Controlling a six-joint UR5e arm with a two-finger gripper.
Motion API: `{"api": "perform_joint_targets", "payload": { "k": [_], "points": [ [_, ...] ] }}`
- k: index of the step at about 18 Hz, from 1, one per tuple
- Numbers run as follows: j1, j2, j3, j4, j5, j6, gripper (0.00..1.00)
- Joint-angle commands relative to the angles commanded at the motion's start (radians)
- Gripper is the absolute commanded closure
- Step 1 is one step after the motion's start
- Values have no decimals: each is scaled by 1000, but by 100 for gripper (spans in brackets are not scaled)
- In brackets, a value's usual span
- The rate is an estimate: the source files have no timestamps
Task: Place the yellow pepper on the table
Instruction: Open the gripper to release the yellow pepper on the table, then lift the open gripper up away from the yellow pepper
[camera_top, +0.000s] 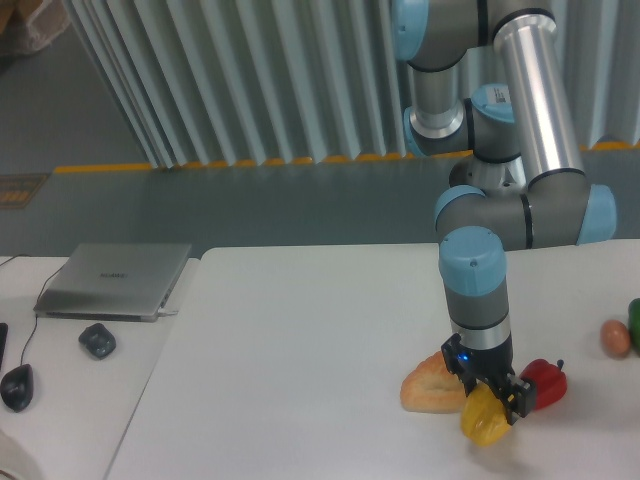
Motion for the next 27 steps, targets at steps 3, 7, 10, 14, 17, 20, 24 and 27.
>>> {"api": "perform_joint_targets", "payload": {
  "k": [3, 7, 10, 14, 17, 20, 24, 27],
  "points": [
    [2, 6, -21, 32, 11, 9, 0],
    [8, 28, -14, 32, 9, 14, 0],
    [29, 58, 8, -47, 11, 143, 0],
    [18, 133, 2, -218, 44, 372, 0],
    [-6, 172, 6, -302, 26, 457, 0],
    [-38, 187, 6, -366, 25, 517, 0],
    [-60, 253, 0, -451, 5, 517, 0],
    [-57, 264, 2, -494, -49, 511, 0]
  ]
}}
